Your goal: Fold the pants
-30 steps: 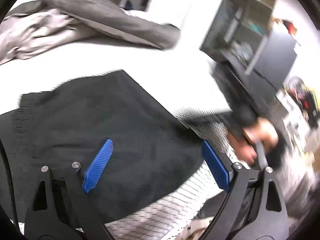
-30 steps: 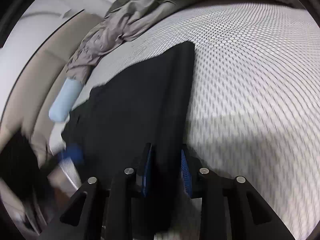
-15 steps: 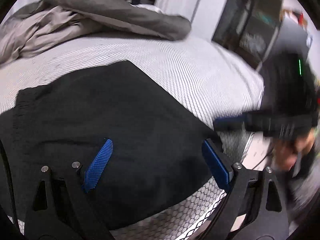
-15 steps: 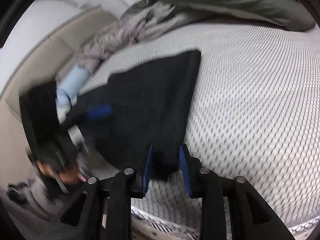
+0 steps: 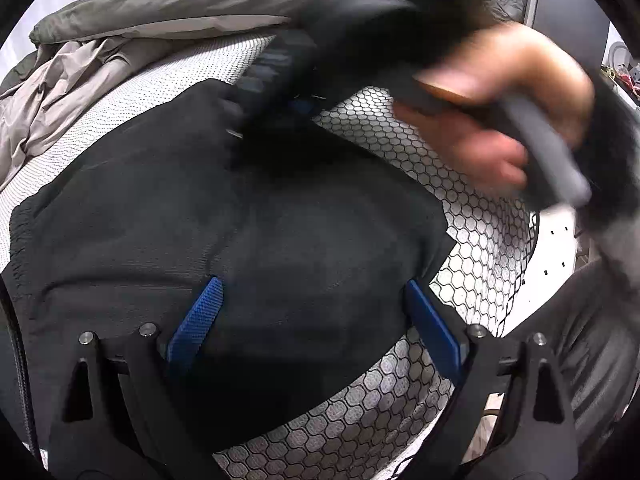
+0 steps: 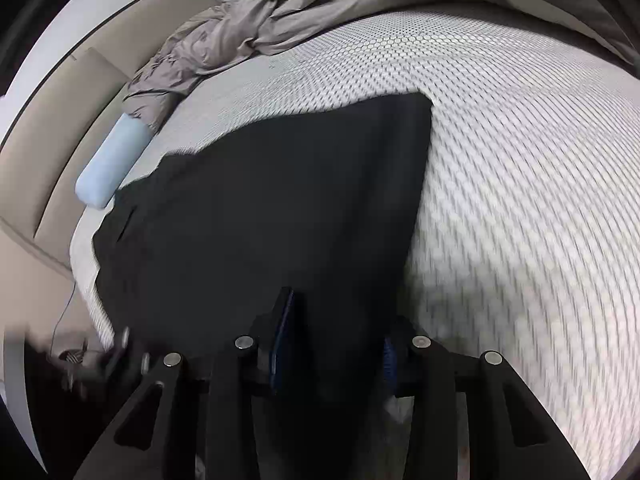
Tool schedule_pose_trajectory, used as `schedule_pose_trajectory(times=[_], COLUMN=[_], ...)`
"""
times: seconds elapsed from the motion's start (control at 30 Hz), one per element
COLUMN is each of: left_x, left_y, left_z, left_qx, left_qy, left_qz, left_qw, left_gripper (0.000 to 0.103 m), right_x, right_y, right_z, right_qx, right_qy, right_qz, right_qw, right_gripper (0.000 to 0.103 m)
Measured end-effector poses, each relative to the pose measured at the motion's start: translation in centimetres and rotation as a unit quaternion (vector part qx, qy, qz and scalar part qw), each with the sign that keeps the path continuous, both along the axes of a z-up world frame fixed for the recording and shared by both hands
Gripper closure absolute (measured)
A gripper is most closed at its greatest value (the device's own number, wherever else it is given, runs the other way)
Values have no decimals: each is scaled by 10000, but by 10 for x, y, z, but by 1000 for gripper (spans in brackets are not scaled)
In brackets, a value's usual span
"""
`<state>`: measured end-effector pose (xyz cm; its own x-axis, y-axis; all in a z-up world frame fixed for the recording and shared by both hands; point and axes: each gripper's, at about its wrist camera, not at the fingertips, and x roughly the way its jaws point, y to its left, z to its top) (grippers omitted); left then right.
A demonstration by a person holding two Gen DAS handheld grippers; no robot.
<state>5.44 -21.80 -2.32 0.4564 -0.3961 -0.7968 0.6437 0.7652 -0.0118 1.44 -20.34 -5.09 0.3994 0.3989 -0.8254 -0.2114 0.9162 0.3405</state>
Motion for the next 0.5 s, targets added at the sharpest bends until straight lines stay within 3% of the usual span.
schedule_pose_trajectory(times=[0.3, 0.4, 0.5], left_x=[4, 4, 10], left_y=[1, 2, 7], left_z=[-5, -6, -9], left_qx=[-51, -97, -140], left_qy=[85, 82, 64], left_qz=[-122, -165, -172], left_qw=[9999, 9998, 9997], left_gripper=[11, 9, 8], right_x=[121, 121, 91], right_y=[-11, -13, -22], right_z=[4, 10, 16], right_qx=[97, -60, -128], right_qy=[222, 172, 77], right_qz=[-522, -542, -502], right_qw=[9983, 9984, 9986], right_gripper=[70, 70, 70])
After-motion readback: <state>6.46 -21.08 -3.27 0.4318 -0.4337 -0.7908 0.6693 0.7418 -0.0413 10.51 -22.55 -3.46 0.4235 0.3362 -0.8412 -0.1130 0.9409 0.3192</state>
